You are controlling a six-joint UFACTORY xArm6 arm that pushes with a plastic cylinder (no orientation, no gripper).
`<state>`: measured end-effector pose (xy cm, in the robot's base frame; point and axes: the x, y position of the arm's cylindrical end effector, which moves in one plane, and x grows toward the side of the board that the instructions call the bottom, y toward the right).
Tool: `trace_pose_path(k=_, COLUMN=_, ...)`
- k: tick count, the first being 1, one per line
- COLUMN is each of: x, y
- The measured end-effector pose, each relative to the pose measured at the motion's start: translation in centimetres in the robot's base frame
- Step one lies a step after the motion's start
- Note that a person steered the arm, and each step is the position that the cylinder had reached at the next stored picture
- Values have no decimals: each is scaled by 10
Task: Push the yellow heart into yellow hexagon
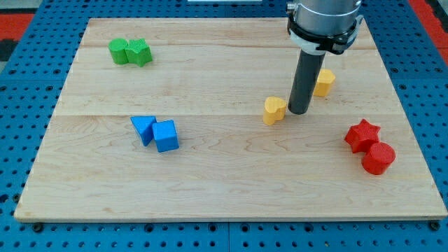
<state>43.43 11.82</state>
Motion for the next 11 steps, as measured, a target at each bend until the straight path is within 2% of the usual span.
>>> trace_pose_path(k=1, x=52, y=-11)
trace_pose_path(k=2, x=85, y=-57)
trace_pose_path(k=3, x=39, y=-95)
trace_pose_path(k=4, x=25, y=-96)
trace_pose_path(k=5, x=-15, y=-76)
trace_pose_path(k=8, x=26, y=-77)
trace_pose_path(k=9, x=20, y=-60)
trace_pose_path(k=11, x=-71, y=-23)
